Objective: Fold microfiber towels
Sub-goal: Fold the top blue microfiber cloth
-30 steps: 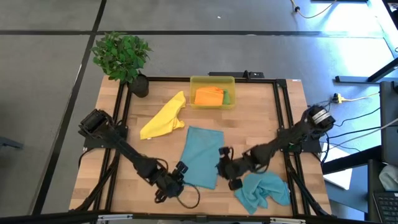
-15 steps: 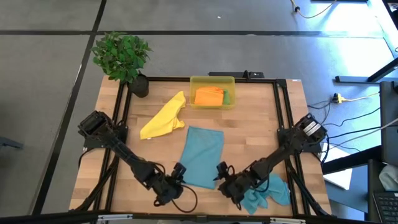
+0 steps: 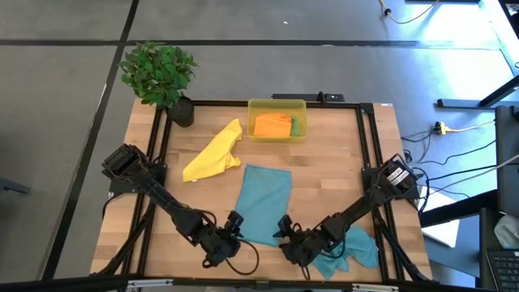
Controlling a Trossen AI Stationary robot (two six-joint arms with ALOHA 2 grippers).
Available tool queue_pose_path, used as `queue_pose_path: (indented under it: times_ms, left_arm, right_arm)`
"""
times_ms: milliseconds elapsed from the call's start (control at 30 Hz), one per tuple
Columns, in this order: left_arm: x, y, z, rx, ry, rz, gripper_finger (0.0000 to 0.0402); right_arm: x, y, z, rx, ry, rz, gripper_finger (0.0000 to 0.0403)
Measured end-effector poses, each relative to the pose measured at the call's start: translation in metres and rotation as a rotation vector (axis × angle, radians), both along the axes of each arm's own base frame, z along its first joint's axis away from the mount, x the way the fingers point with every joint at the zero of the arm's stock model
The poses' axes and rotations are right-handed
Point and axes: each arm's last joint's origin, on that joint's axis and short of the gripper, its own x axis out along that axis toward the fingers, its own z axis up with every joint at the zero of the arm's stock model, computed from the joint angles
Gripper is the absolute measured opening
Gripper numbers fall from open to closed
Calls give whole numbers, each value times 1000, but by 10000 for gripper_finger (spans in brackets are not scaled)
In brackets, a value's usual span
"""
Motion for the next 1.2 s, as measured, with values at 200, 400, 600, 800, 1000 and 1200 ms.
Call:
queue_pose_path:
  times_ms: [200, 400, 600, 800, 1000, 1200]
  left_arm:
    - [0, 0, 0, -2, -2, 1, 169]
    - [0, 0, 0, -3, -4, 1, 169]
    - [1, 0, 0, -13, -3, 16, 169]
    - [-1, 3, -2, 19, 22, 11, 169]
    - [-1, 4, -12, 59, 66, 15, 169]
    - [-4, 5, -25, 121, 98, 74, 186]
  right_arm:
    - [-3, 5, -1, -37, -23, 22, 185]
    - [-4, 6, -2, -15, -14, 19, 110]
    - [-4, 6, -3, 31, -17, -34, 33]
    - [-2, 2, -3, 100, -67, -200, 9]
    - [1, -2, 12, 183, -121, -290, 5]
    - [2, -8, 29, 211, -170, -348, 2]
